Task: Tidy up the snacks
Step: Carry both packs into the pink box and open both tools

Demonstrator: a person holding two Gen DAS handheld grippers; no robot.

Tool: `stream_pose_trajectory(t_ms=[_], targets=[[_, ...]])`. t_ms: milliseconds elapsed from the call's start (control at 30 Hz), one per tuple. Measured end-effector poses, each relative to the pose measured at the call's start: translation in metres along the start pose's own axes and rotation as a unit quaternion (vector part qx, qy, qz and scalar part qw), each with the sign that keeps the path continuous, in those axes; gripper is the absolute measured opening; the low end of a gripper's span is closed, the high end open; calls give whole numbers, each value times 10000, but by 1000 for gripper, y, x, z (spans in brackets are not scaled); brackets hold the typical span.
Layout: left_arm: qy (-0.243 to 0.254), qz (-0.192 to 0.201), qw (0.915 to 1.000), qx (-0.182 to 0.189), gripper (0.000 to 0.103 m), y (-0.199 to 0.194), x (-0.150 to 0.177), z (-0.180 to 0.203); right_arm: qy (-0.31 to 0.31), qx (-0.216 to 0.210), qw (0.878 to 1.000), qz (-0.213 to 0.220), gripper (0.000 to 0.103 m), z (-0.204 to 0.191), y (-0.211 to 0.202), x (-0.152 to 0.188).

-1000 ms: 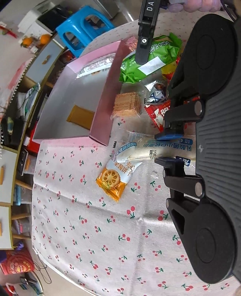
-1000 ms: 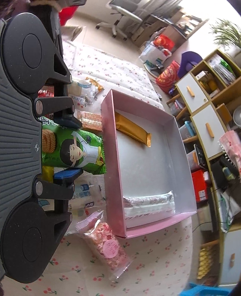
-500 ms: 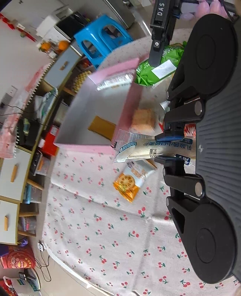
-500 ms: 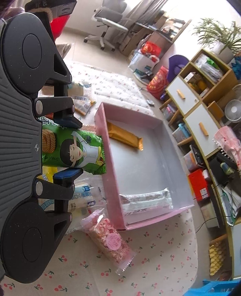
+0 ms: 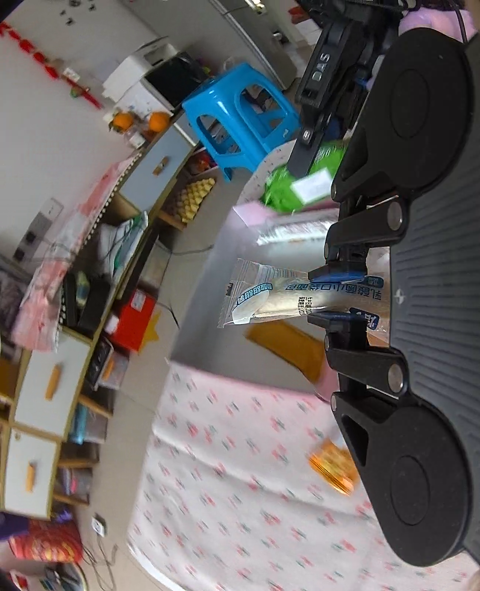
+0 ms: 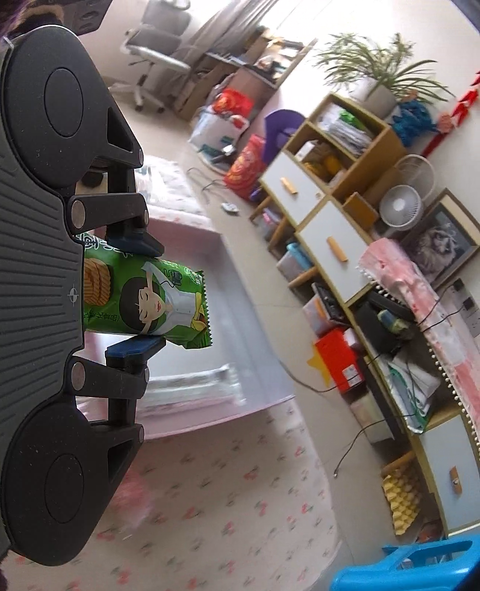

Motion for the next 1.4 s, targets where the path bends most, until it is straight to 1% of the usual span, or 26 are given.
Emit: stream_pose_trajectory(t_ms=[33, 167, 300, 467, 600, 733, 967, 1033, 1067, 1100, 1133, 1200, 1233, 1300, 1400], targets=[[93, -11, 10000, 13, 14, 10, -8, 4, 4, -42, 10000, -8, 45, 2, 5, -4], [379, -73, 9993, 32, 14, 46, -20, 10, 9, -110, 9999, -19, 45, 7, 36, -19], [440, -151, 9989, -3, 14, 74, -29, 1, -59, -152, 9998, -112, 45, 14, 58, -29], [439, -305, 9985, -62, 15, 101, -34, -6, -220, 34, 9996, -166, 45, 18, 82, -42], [491, -470, 9975, -210, 15, 109, -30, -6, -435, 260, 9985, -182, 45, 22, 97, -44], [518, -449, 9974, -204, 15, 114, -28, -7, -584, 475, 9971, -146, 45, 24, 105, -47], [679, -425, 9966, -174, 16, 120, -29, -4, -651, 531, 9964, -133, 46, 26, 111, -49], [762, -417, 9961, -170, 17, 122, -32, -4, -622, 502, 9967, -139, 48, 26, 110, -49], [824, -412, 9956, -182, 21, 121, -31, -3, -598, 490, 9969, -112, 48, 26, 109, -50], [879, -394, 9951, -229, 26, 121, -33, -2, -563, 461, 9973, -102, 51, 26, 107, -51], [931, -377, 9946, -259, 29, 121, -34, -1, -490, 413, 9979, -95, 58, 26, 106, -53], [1021, -367, 9936, -313, 36, 119, -33, 0, -371, 361, 9986, -55, 63, 26, 102, -55], [1052, -371, 9932, -329, 38, 119, -33, 1, -346, 350, 9988, -53, 63, 25, 100, -56], [1121, -372, 9924, -357, 46, 116, -32, 3, -369, 361, 9986, -74, 63, 23, 97, -56], [1232, -340, 9911, -380, 55, 111, -32, 8, -444, 396, 9982, -76, 68, 18, 90, -54]])
Point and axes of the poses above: each gripper's, at about its wrist camera, not at the fingertips, and y roughly the way its jaws point, z to its right, x to its underside, the point moved 5 cm from there along y, roughly the way its jaws point, and after that the axes turned 12 degrees about y, right-handed, at the moved point
